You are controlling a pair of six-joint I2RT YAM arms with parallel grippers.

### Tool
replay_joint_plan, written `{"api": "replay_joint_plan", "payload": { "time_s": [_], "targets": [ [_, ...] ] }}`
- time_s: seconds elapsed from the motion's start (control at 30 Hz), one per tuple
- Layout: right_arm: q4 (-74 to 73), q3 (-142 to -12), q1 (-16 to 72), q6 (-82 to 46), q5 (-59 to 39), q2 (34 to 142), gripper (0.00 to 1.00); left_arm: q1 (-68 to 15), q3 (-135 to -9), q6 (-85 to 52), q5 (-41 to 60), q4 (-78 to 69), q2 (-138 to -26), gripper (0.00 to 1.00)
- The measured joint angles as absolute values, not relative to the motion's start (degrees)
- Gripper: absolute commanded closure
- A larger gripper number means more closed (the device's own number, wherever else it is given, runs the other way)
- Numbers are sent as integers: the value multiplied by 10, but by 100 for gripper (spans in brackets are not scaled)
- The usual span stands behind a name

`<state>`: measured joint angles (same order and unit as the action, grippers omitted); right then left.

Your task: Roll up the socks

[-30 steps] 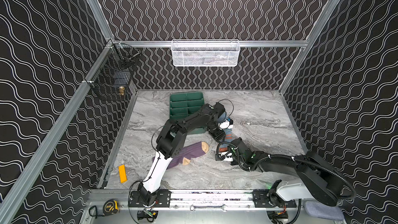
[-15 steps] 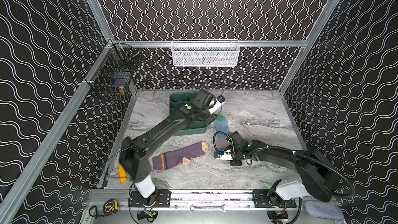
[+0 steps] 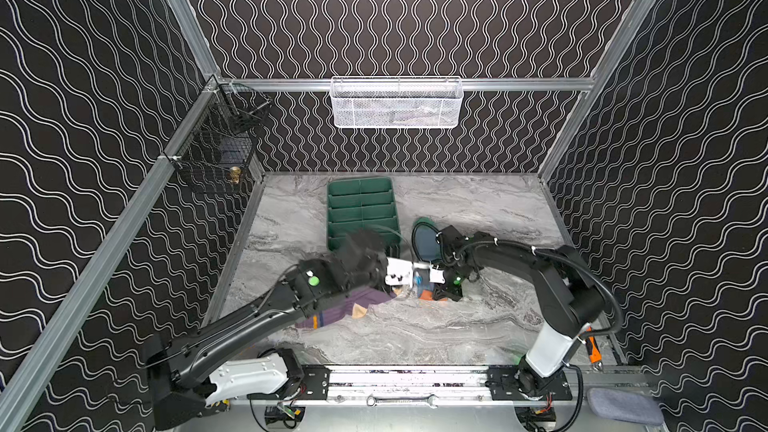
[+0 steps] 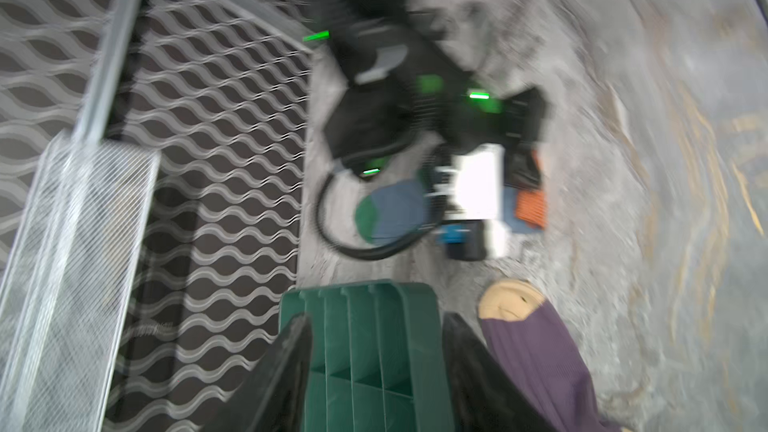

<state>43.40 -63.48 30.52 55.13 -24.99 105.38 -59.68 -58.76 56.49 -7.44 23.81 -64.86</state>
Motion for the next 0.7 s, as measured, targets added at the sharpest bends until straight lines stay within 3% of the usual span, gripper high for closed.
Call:
{"api": "replay_joint_plan", "payload": {
  "time_s": [0.27, 0.53, 0.7],
  "targets": [
    [504, -700, 276, 544, -328, 1142, 100, -658, -420, 633, -137, 72, -733, 32],
    [511, -705, 272, 522, -357, 1162, 100, -660, -408, 626, -173, -131, -911, 35],
    [514, -707, 271, 521, -358, 1163, 100, -636, -423, 608, -171, -163, -975, 40]
  ]
}}
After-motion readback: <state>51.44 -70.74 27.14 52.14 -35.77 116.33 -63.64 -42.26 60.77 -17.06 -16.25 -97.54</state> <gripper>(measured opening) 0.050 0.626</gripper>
